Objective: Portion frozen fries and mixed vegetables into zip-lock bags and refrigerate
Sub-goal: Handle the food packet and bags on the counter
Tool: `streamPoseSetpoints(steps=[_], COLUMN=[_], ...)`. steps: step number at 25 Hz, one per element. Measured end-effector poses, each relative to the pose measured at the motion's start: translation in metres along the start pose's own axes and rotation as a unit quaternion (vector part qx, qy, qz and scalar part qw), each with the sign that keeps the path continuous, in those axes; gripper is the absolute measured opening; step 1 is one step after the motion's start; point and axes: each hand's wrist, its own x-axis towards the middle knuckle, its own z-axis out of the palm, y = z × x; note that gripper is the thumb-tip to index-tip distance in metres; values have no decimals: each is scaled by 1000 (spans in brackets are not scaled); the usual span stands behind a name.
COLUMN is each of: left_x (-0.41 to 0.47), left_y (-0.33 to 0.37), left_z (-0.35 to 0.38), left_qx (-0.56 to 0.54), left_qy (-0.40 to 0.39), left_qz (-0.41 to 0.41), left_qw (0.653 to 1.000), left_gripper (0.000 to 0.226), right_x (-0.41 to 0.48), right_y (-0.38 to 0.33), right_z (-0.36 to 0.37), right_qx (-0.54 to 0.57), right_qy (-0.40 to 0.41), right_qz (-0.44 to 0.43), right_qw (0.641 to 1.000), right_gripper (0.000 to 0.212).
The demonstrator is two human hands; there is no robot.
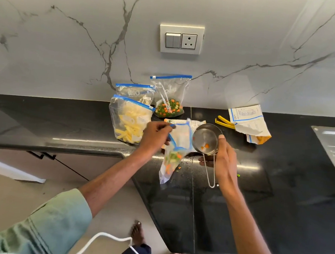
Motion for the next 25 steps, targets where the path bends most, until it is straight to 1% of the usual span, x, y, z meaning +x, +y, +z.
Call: streamPoseSetpoints(steps=[1,3,5,7,10,12,13,15,16,17,18,19,21,22,23,25], left_x=[5,15,20,21,21,20,19,17,16,14,12,10,5,3,0,-8], left_y=[-3,-10,-20,-30,-41,-46,-48,-53,-55,-57,-57,-56,-55,-54,-53,-50], left_z=[-14,-42,-59,-67,-70,-71,-72,-75,-77,-79,-81,-84,-88,-90,-90,-88], left_qx=[-8,-20,-11,18,69,85,92,91,83,74,64,51,36,36,41,81], left_qy=[30,89,129,151,165,160,156,149,149,145,138,128,112,110,112,122], left_qz=[-2,0,4,11,34,48,51,52,53,56,56,57,61,66,76,118], left_qw=[1000,996,992,988,983,982,982,983,984,985,987,989,991,991,990,982], left_gripper=[18,17,17,15,12,17,21,29,32,34,36,37,37,36,36,39], right_x=[0,0,-2,-5,-7,-2,1,12,18,26,34,43,69,84,99,123], right_y=[4,25,58,86,109,117,119,118,115,112,107,101,97,96,95,101], right_z=[-1,-3,-3,0,7,13,17,20,20,20,19,17,17,18,20,25], right_qx=[33,37,14,-62,-216,-286,-330,-449,-492,-511,-510,-484,-376,-331,-316,-334], right_qy=[-3,-21,-42,-59,-71,-67,-60,-31,-5,24,56,81,97,92,83,47], right_qz=[30,92,143,160,141,111,103,78,62,44,27,18,28,43,49,48], right_qw=[999,995,989,983,963,949,936,890,868,858,858,871,921,938,944,940], right_gripper=[52,57,64,64,63,66,67,74,77,78,76,69,51,47,46,44])
